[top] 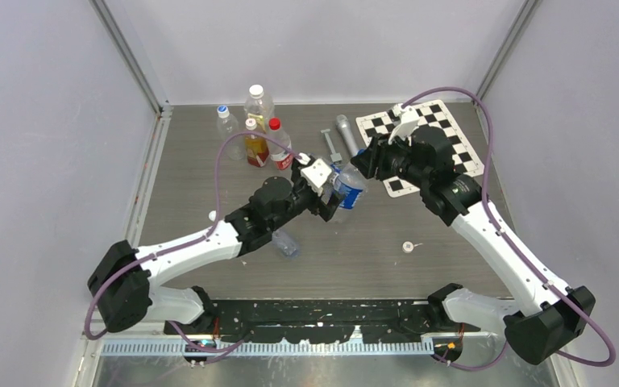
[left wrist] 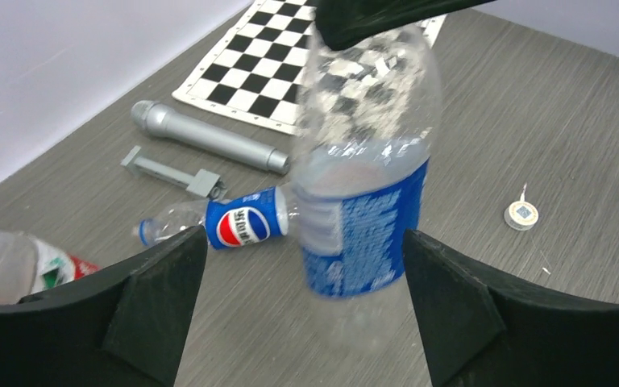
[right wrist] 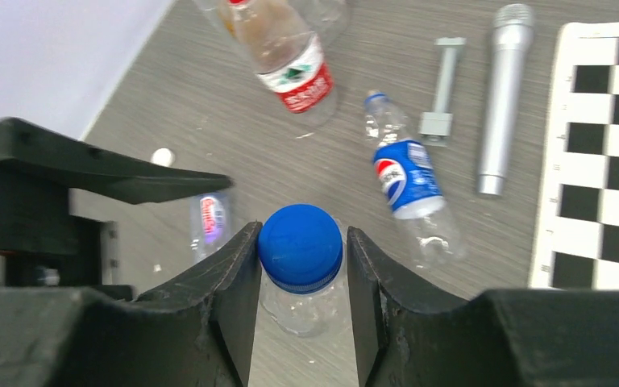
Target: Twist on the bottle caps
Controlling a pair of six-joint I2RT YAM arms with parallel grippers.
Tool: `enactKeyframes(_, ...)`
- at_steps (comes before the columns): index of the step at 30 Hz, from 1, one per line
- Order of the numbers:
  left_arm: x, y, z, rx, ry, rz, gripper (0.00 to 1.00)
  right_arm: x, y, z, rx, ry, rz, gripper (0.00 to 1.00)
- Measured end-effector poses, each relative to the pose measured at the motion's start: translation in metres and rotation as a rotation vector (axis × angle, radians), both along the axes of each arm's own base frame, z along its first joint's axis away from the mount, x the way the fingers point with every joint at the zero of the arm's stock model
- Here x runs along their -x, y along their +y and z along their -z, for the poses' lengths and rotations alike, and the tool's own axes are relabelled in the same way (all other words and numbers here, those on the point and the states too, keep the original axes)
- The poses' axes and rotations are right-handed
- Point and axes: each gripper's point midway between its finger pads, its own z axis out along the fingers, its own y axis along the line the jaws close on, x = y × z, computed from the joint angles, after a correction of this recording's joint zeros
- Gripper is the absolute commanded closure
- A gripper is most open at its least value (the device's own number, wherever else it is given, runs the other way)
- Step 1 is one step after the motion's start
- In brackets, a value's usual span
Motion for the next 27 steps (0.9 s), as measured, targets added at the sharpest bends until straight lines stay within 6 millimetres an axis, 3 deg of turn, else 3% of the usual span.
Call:
enactKeyframes(5, -0.003, 0.036, -0.016, 0.008, 0.000, -0.084, 0.00, -0.013, -0.035, -0.001, 0.117, -0.027, 0.134, 0.99)
enactKeyframes(10, -0.007, 0.096, -0.029, 0.022, 0.034, -0.234, 0.00, -0.027, -0.104, -0.002, 0.248, -0.053, 0.402, 1.00)
enactKeyframes(14, -0.002, 0.134, -0.020, 0.000, 0.098, -0.335, 0.00, -0.034, -0.162, -0.003, 0.320, -0.067, 0.644, 0.99)
enactKeyframes(19, 0.015, 0.153, 0.010, -0.041, 0.192, -0.373, 0.00, -0.033, -0.224, 0.026, 0.397, -0.025, 0.898, 1.00)
enactKeyframes(22, 0.021, 0.159, 0.027, -0.058, 0.233, -0.385, 0.00, -0.029, -0.241, 0.046, 0.424, 0.007, 0.970, 0.99)
enactKeyframes(27, 0.025, 0.161, 0.038, -0.068, 0.264, -0.392, 0.00, -0.032, -0.249, 0.064, 0.418, 0.031, 1.020, 0.92)
